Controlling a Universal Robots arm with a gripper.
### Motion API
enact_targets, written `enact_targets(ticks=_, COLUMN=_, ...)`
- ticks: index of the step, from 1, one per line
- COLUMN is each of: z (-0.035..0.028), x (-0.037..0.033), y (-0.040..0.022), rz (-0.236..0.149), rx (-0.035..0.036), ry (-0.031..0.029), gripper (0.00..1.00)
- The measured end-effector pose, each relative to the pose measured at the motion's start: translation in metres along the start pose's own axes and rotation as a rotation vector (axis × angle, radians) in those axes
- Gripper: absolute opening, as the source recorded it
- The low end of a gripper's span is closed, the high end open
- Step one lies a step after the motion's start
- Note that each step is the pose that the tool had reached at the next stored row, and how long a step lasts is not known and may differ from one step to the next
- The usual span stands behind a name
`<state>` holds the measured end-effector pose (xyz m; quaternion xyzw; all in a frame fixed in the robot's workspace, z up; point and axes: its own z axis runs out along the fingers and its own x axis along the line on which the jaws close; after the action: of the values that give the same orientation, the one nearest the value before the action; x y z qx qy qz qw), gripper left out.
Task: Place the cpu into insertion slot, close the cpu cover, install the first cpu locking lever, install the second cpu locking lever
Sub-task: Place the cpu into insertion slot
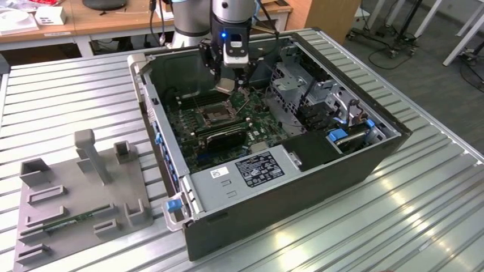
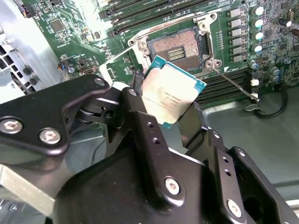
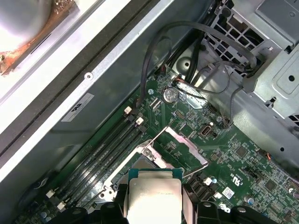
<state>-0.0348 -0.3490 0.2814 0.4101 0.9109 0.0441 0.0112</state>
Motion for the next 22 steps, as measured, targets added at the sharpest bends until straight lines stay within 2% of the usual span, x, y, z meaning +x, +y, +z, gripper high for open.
enact_targets(ticks=4, z=0.0, x=0.0, y=0.0, rz=0.014, rx=-0.0002, ry=-0.0012, gripper=0.54)
enact_targets(ticks=7, z=0.0001, x=0.0, y=0.0, rz=0.045, rx=-0.0007, ry=-0.004, gripper=0.54)
enact_targets(ticks=16, z=0.0004, x=0.0, y=0.0, rz=0.199, rx=-0.0031, ry=-0.0179, gripper=0.54)
enact_targets(ticks=22, z=0.0005, x=0.0, y=0.0, rz=0.204, rx=-0.0032, ry=-0.0183, gripper=0.54)
